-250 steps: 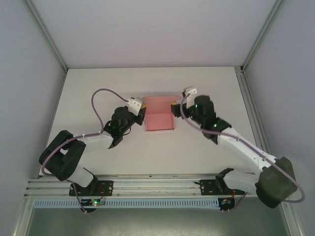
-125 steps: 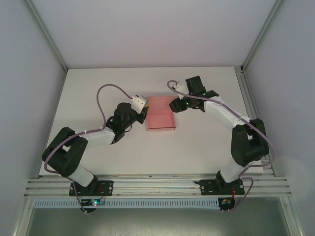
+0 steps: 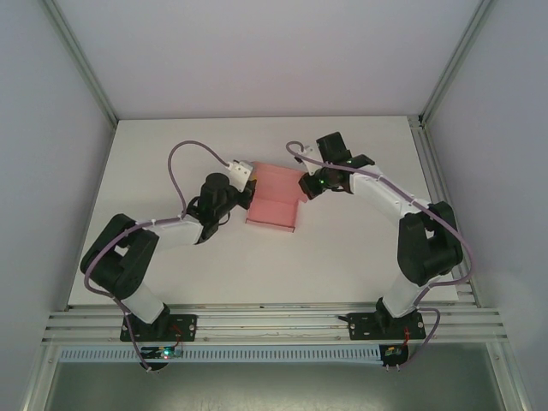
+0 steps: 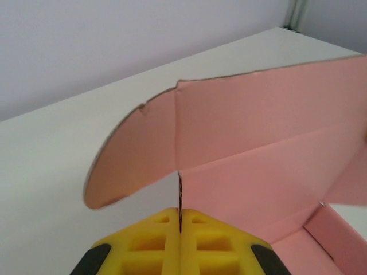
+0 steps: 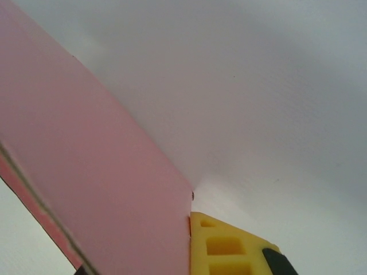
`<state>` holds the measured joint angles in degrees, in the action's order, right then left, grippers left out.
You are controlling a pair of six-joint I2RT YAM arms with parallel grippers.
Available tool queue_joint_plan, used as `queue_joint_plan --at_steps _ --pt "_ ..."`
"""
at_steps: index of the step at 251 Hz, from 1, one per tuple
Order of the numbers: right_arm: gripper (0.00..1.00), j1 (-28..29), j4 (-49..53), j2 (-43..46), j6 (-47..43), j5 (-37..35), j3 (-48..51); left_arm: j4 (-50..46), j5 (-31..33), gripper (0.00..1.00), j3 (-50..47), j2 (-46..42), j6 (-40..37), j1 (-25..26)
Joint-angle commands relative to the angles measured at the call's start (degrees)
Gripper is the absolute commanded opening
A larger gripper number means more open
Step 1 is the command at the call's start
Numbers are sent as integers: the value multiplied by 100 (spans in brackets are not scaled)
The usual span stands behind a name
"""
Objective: Assemble paper box
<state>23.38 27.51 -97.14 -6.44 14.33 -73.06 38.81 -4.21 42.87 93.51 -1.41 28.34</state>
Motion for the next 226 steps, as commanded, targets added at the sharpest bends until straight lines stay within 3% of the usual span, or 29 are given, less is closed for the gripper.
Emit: queue_joint_plan --at_steps 1,26,115,182,226 --pt "0 518 -562 129 965 -997 110 182 364 0 292 193 809 78" --pt "0 903 -1436 88 1961 -2014 223 781 315 0 280 448 1107 100" --pt "1 1064 -2688 -446 4081 -2135 -106 1436 495 0 -71 717 1245 112" --pt "2 1380 -2800 -564 4136 -2422 -275 1721 337 0 -358 877 1578 114" --pt "1 1730 -3011 -444 3843 -3105 270 2020 258 0 -603 988 1880 160"
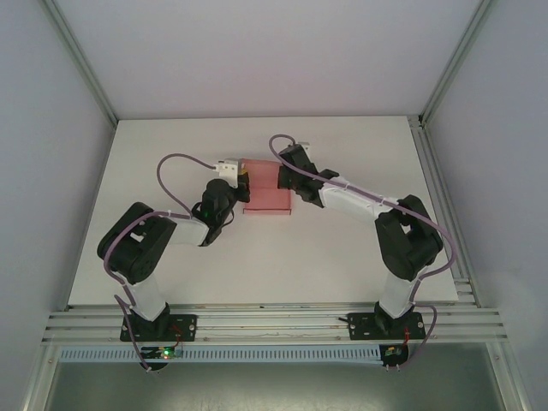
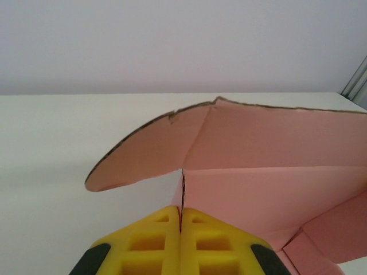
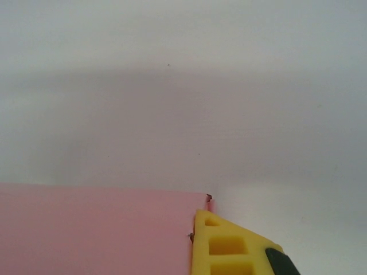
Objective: Assemble paper box
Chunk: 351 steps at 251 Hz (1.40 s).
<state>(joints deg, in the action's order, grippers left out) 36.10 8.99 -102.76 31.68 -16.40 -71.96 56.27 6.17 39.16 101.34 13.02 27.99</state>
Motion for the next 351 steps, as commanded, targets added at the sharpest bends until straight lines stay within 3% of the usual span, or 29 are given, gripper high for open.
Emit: queue_joint_plan --at_steps 1,34,93,122,165,208,241,257,270,300,313,351 --pt "1 468 -1166 125 27 -44 176 289 -783 0 -241 213 447 192" --pt "0 635 -1463 355 136 -496 754 505 -934 1 -463 267 844 190" --pt "0 820 -1727 291 177 -448 1033 566 -1405 3 -300 248 1027 236" --pt "0 889 -1855 407 145 -663 1245 218 -1248 3 -272 207 770 332" --pt "0 969 -1972 657 -56 -909 1691 713 -1082 8 -898 140 703 339" --pt "0 1069 -2253 917 -275 -1130 2242 -99 -1155 14 -1272 -260 583 340" --pt "0 1199 -2600 957 -600 -1157 2520 69 -1144 17 -1618 -494 666 338" --pt "0 1267 -2711 999 -804 -1208 2644 -215 -960 27 -1667 -788 657 339" --pt "0 1294 -2827 1022 -960 -1206 2773 -798 -866 49 -1578 -1106 581 336" --pt "0 1314 -2997 1021 -1044 -1144 3041 -2508 -537 80 -1220 -1890 523 344" --pt "0 1313 -3047 1004 -1030 -1144 3144 -2902 -491 99 -1206 -2210 572 346" --pt "0 1335 -3093 926 -1041 -1251 3227 -3920 -500 100 -1300 -3260 940 410"
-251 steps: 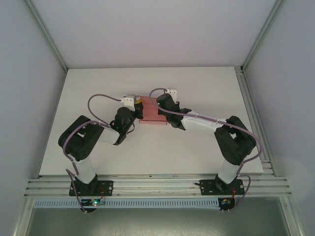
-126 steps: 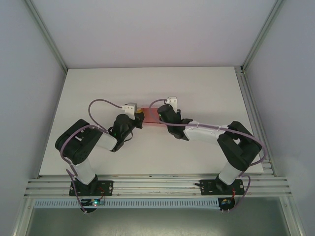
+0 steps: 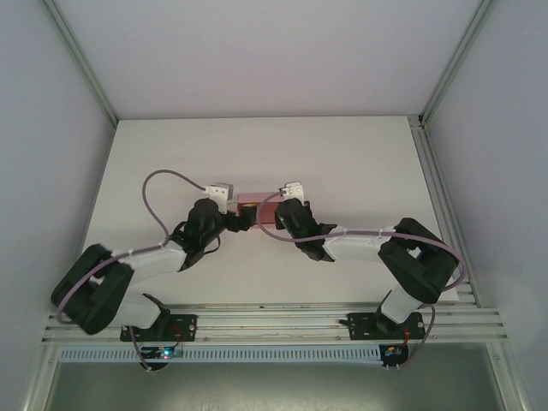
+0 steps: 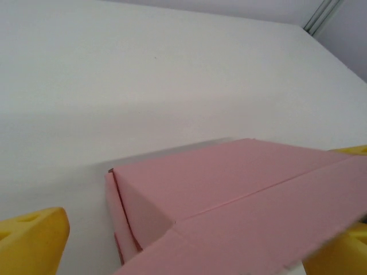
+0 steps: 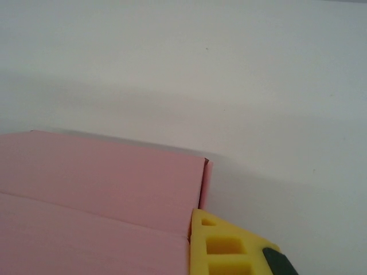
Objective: Assemble paper box
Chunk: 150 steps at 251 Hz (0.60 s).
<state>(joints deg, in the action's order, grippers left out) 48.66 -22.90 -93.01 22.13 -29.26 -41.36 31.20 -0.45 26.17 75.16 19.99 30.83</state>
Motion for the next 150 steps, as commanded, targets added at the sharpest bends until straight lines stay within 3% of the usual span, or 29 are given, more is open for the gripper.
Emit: queue_joint_plan --at_steps 1,16,42,77,114,150 --pt "0 75 107 -50 -86 30 165 -1440 148 100 -4 -673 238 134" --pt "0 84 195 -90 -67 5 130 -1917 -96 100 14 -1121 66 263" --pt "0 84 286 -106 -90 -19 115 -2847 152 100 243 -1906 320 363" --pt "0 98 282 -124 -129 95 208 -3938 925 100 894 -2537 913 361" --pt "2 156 192 -86 -207 175 394 -5494 1763 100 2192 -1733 1857 133" --pt "4 179 84 -74 -192 190 527 -5529 970 100 2783 -389 1969 -421"
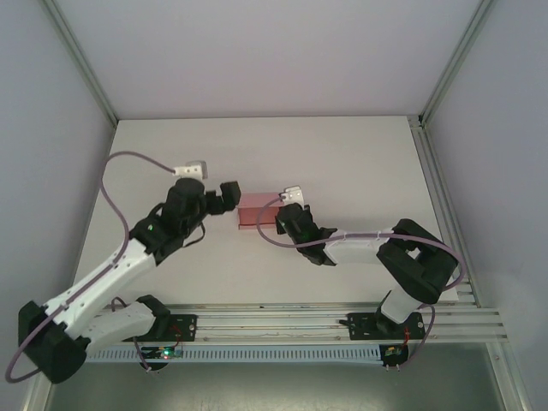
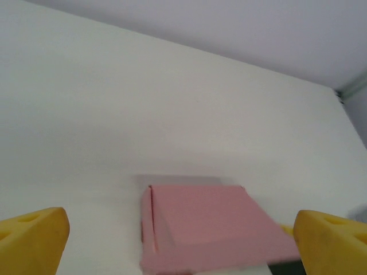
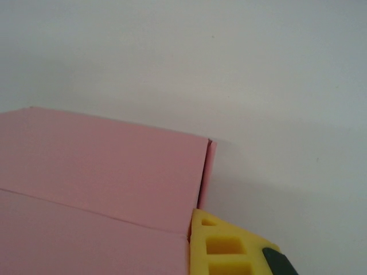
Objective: Assemble paper box
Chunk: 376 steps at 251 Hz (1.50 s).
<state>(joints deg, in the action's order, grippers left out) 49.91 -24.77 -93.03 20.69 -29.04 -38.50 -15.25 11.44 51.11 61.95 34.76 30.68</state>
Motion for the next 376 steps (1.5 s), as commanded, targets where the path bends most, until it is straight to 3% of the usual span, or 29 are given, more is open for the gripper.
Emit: queue_joint_plan --at_steps 1,48,69,95,142,198,243,267,301,343,376 --pt "4 58 267 -73 -43 168 245 -871 -255 100 300 967 489 -423" --pt "8 83 417 -19 25 153 226 258 -1588 100 389 2369 28 -724" --pt "11 89 575 70 33 162 206 272 -2031 93 549 2938 -223 -820" --pt "13 91 640 200 70 193 245 232 -2401 87 635 3367 -379 -888" --pt "25 123 1066 514 95 483 306 356 -2531 76 492 3659 -366 -911" --pt "62 151 1426 1399 -504 1332 821 364 -2557 70 443 3868 -312 -934" --pt "98 92 1470 2254 -633 1295 1277 428 -2666 58 480 3960 -293 -941" --pt "98 -184 1074 2576 -499 1303 1493 575 -2946 54 470 4078 -187 -1009" --pt "98 -1080 871 2592 157 2106 1438 1161 -3644 43 217 4201 133 -1250" --pt "98 -1853 507 2157 528 3185 1107 1944 -4405 33 -174 4221 359 -1556" --pt "98 -2067 1102 1505 823 3777 331 2179 -4917 28 -255 4239 294 -1631"
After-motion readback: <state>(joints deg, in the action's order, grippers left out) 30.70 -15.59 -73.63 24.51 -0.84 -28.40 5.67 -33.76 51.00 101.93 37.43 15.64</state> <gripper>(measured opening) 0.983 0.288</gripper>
